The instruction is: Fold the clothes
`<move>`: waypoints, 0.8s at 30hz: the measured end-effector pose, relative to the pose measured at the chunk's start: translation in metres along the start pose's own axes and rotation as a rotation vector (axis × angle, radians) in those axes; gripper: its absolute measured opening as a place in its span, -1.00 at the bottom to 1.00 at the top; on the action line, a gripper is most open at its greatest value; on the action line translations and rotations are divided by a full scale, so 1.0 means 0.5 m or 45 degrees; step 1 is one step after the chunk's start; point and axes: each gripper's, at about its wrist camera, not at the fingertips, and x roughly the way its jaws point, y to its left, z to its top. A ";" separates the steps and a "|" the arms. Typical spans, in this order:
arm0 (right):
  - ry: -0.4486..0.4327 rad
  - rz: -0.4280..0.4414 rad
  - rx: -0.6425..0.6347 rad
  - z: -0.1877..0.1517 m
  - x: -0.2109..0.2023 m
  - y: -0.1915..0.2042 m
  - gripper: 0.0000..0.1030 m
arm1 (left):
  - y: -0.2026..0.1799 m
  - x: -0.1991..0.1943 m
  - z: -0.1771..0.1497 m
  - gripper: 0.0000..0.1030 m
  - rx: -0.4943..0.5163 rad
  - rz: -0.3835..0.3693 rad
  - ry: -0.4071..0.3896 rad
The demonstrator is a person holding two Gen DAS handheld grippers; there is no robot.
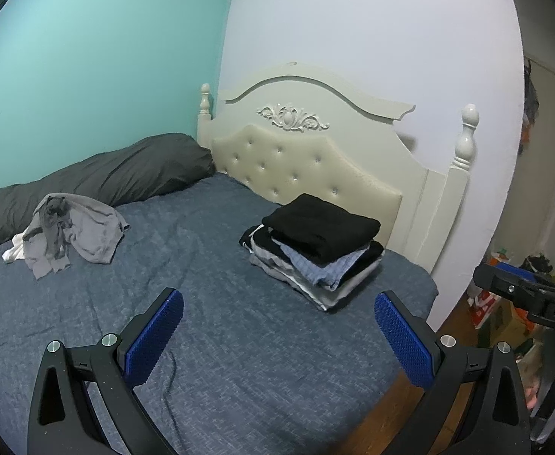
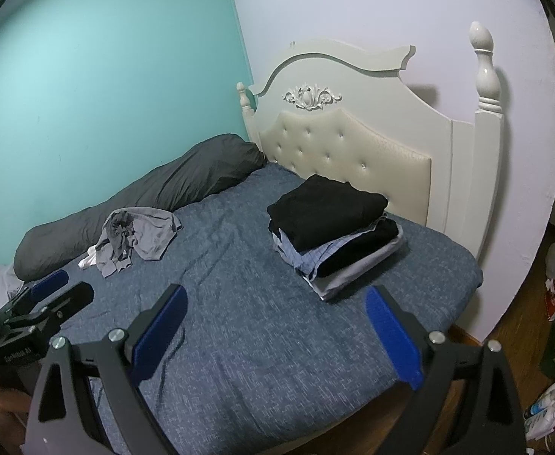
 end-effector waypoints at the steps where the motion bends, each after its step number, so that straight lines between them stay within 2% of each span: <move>1: 0.001 -0.001 -0.001 -0.001 0.001 0.000 0.86 | 0.001 0.000 0.000 1.00 -0.001 0.002 0.001; 24: 0.013 -0.004 -0.007 -0.012 0.009 0.004 0.86 | 0.007 0.007 -0.007 1.00 0.001 0.022 0.022</move>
